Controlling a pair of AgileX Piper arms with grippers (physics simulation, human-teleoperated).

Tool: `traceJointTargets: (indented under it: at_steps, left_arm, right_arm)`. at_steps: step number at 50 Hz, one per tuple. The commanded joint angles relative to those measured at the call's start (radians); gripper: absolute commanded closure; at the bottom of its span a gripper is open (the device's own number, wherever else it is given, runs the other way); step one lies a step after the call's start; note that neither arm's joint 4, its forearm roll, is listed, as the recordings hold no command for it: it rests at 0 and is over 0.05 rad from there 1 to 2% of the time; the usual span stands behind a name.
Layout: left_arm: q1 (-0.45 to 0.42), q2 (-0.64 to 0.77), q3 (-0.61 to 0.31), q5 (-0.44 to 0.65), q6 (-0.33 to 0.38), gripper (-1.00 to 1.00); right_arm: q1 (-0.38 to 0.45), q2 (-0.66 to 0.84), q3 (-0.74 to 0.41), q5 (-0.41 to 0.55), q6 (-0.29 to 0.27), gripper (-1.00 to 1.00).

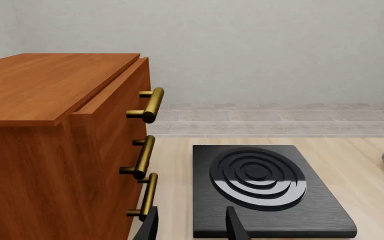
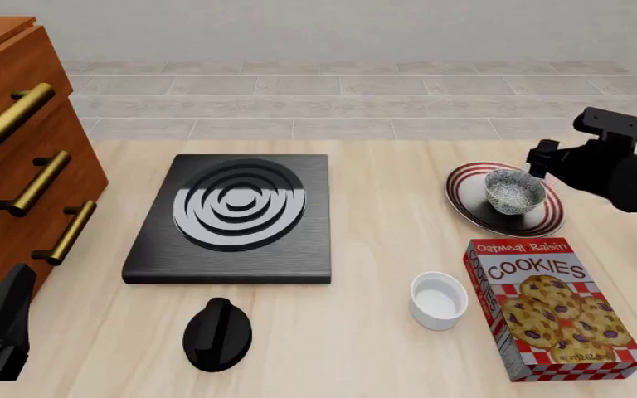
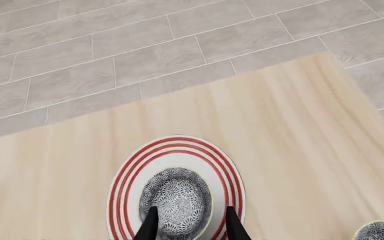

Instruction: Pick the akita bowl next to the ramekin and place it on the plate.

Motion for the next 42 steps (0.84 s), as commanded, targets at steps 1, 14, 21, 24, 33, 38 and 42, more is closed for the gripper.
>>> traceJointTargets:
  at_steps: [1, 14, 21, 24, 33, 38, 42]
  left_arm:
    - [0.000, 0.000, 0.000, 0.000, 0.000, -1.00]
    - [0.000, 0.000, 0.000, 0.000, 0.000, -1.00]
    - [0.000, 0.000, 0.000, 0.000, 0.000, -1.00]
    - [0.000, 0.000, 0.000, 0.000, 0.000, -1.00]
    - [0.000, 0.000, 0.000, 0.000, 0.000, -1.00]
    - [0.000, 0.000, 0.000, 0.000, 0.000, -1.00]
    - [0.000, 0.000, 0.000, 0.000, 0.000, -1.00]
  right_arm:
    - [0.000, -0.061, 0.025, 0.013, 0.010, -1.00]
    - [0.009, -0.135, 0.057, 0.034, 0.024, -1.00]
    - [0.010, -0.184, 0.077, 0.046, 0.034, -1.00]
    - [0.007, -0.203, 0.087, 0.049, 0.032, -1.00]
    - [0.001, -0.244, 0.097, 0.065, 0.035, -1.00]
    - [-0.003, -0.260, 0.110, 0.064, 0.037, -1.00]
    - [-0.004, -0.277, 0.121, 0.069, 0.040, -1.00]
